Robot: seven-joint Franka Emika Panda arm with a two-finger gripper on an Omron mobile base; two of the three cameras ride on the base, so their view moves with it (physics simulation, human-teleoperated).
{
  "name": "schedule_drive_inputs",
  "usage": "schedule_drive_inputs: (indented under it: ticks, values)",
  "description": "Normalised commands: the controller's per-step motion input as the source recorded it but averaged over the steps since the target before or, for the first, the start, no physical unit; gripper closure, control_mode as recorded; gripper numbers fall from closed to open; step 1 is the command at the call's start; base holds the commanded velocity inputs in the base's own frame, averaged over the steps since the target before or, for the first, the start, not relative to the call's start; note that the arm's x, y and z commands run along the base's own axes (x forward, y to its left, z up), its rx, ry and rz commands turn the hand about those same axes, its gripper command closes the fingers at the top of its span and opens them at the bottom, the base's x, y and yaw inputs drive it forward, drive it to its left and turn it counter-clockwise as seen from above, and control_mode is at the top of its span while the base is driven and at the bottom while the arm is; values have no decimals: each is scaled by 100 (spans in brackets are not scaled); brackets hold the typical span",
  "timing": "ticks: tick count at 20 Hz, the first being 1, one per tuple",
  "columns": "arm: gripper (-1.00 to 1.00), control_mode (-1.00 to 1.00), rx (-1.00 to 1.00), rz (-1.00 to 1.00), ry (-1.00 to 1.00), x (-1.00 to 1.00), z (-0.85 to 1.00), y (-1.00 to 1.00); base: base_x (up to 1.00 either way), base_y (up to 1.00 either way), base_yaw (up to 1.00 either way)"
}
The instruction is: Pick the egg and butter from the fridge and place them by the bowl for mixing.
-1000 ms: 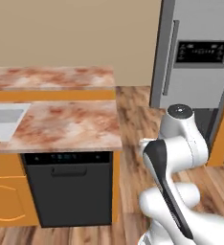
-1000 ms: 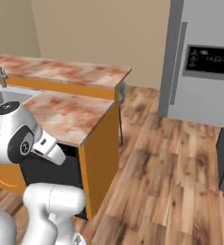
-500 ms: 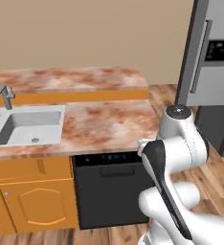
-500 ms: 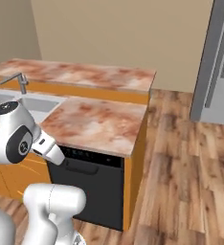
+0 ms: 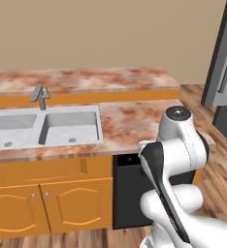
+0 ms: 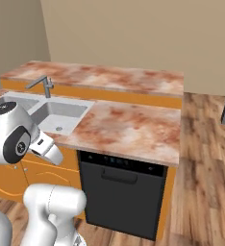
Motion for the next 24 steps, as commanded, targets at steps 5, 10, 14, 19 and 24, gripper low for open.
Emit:
schedule_drive_inputs:
  ticks: [5, 10, 14, 19, 24]
  values:
    - [-100, 100, 0, 0, 0, 0, 0, 0, 0, 100, 0]
    - [-100, 100, 0, 0, 0, 0, 0, 0, -2, 100, 0]
    - [-100, 100, 0, 0, 0, 0, 0, 0, -88, 100, 11]
    - [-100, 100, 0, 0, 0, 0, 0, 0, -33, 87, 53]
    - [-100, 100, 0, 0, 0, 0, 0, 0, -6, 57, 89]
